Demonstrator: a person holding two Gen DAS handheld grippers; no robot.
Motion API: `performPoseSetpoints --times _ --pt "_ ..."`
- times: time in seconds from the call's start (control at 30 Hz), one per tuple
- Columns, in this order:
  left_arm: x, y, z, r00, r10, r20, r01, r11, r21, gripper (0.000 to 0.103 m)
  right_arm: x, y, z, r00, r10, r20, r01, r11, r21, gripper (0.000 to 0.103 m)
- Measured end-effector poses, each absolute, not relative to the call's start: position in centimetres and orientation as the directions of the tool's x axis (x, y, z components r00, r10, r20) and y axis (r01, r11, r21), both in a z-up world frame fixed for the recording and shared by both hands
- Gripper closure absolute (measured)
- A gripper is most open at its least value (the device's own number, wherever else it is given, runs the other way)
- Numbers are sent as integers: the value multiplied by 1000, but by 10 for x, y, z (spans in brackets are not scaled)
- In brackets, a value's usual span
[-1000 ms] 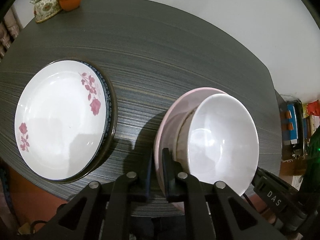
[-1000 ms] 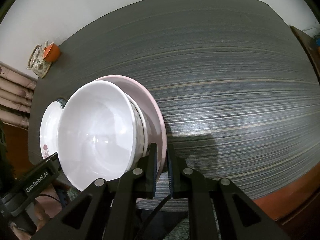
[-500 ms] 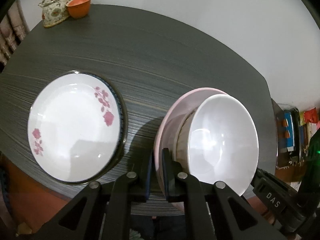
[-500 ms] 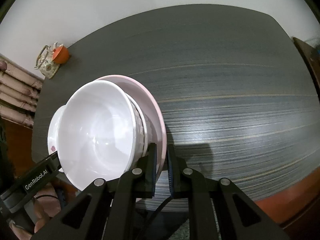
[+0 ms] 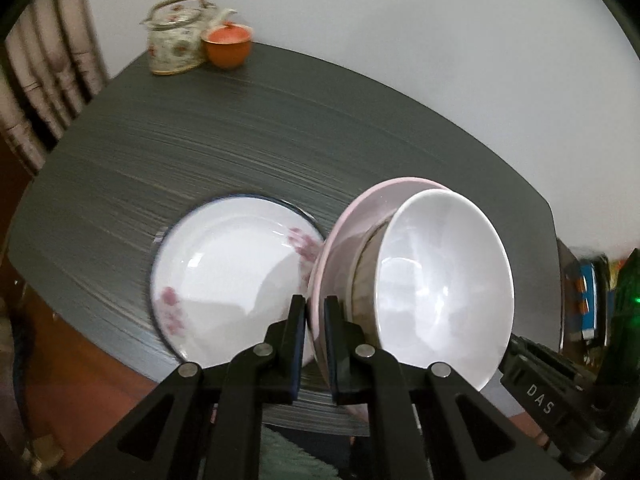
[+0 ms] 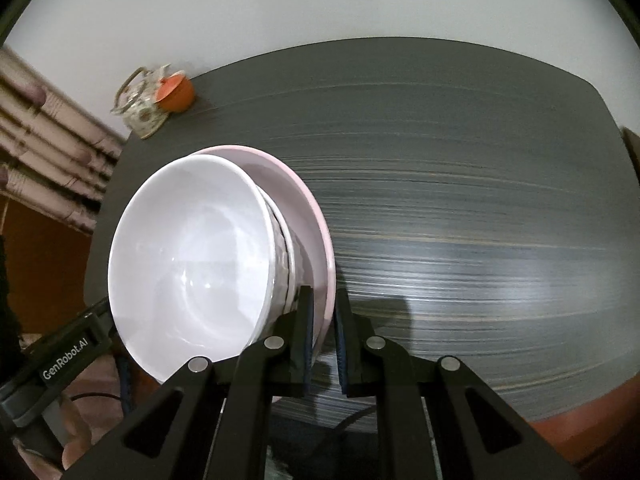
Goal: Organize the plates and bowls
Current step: 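Lower the bowl stack onto the pink-flowered plate with the left tool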
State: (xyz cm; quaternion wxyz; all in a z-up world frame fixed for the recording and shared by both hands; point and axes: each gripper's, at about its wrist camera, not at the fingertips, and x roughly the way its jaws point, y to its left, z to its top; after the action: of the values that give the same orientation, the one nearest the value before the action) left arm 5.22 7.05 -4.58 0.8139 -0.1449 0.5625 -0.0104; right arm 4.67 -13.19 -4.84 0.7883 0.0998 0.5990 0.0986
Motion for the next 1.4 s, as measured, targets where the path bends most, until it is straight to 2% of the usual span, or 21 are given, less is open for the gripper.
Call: performPoseSetpoints --times 0.47,0.87,1.4 --pt "43 152 -61 365 -136 -921 -285 925 -250 96 62 -43 -61 202 322 -925 -155 943 295 91" --pt "50 178 -85 327 -157 -932 -310 914 -263 96 69 -18 -81 158 296 -942 -165 949 270 91" --pt "61 185 -83 327 -160 -931 -319 909 -268 96 67 -13 -87 165 273 -948 -170 954 245 91"
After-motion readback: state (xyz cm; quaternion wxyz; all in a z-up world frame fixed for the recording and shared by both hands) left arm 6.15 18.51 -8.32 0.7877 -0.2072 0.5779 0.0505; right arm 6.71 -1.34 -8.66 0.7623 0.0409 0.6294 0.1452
